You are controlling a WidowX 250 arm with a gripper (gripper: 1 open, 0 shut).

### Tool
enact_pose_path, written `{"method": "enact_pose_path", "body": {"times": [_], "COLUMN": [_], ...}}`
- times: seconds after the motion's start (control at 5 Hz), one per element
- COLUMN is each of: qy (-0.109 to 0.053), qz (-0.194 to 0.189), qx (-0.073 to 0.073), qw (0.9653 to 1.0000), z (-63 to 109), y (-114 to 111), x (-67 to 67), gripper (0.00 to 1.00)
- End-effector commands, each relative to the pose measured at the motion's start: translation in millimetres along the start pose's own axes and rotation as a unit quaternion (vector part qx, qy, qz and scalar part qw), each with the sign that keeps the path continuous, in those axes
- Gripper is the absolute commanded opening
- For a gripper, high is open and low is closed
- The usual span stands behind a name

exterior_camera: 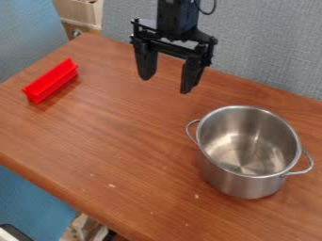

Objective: Put the red object in the metal pot

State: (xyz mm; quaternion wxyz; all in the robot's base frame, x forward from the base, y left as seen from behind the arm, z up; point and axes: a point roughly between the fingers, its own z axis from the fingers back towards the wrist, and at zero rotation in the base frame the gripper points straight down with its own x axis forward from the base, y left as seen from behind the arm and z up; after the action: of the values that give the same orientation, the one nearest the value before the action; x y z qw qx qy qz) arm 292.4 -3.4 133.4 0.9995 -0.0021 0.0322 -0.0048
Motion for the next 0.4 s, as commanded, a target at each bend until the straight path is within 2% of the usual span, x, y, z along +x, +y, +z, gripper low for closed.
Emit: {"method": "enact_pose_path", "body": {"times": [0.0,0.2], "qy": [0.016,0.022], "qz": [0.01,0.032], "qx": [-0.001,-0.002], "qw": [0.9998,0.9992], "z": [-9.8,-15.0], "y": [5,25], "x": [-1.7,-4.1], "gripper": [1.0,1.0]}}
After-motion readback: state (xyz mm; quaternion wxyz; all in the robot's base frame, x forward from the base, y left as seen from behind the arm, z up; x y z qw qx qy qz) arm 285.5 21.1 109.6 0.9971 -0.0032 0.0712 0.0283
